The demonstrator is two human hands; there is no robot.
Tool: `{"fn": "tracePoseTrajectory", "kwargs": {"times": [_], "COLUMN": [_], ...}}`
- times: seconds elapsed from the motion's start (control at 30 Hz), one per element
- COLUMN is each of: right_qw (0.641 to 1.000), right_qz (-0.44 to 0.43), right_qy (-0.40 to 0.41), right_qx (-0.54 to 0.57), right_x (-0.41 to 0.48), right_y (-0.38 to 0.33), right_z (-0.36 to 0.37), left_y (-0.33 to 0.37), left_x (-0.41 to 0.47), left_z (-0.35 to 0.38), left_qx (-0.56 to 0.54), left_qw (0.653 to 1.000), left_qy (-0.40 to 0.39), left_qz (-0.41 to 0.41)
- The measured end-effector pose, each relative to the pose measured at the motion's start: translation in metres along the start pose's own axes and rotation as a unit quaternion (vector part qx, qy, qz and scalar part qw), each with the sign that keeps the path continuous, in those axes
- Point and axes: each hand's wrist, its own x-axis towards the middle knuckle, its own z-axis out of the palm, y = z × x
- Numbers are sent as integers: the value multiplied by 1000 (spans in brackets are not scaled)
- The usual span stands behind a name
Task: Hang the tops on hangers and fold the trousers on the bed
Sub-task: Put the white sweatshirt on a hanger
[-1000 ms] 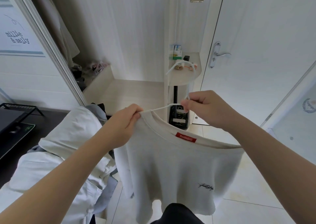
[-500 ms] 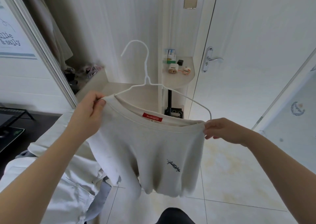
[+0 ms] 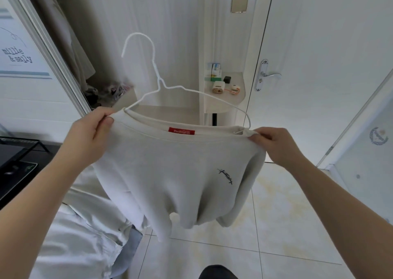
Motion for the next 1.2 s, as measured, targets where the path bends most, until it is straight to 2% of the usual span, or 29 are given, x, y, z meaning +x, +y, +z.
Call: {"fn": "tracePoseTrajectory", "kwargs": {"times": [0.13,0.3,0.5,0.67,0.8,1.0,1.2], "right_qw": [999,996,987,994,989,982,984], "right_qz": [-33,-25,-30,-92,-148,-147,-119], "right_qy": [15,47,99,24,2,-114,-132], "right_qx": [18,69,123,52,1,-13,-9], "right_x": [3,10,6,-2,-9,-21,-15], "right_y": [-17,-23,-32,-64,-96,-99,-99], "right_z": [-10,-18,-31,-22,-3,1,-20], "left_y": [-7,-7,-3,26,60,59,49], "left_x": [-1,-5,0,7,9,8,12], "left_z": [-10,-14,-15,14,33,37,24], "left_qx": [14,-21,14,29,-12,-62,-69], "left_qw": [1000,999,998,995,994,995,995], "left_qy": [20,33,-12,-27,-27,-39,-65], "left_qz": [0,6,52,91,107,69,28]}}
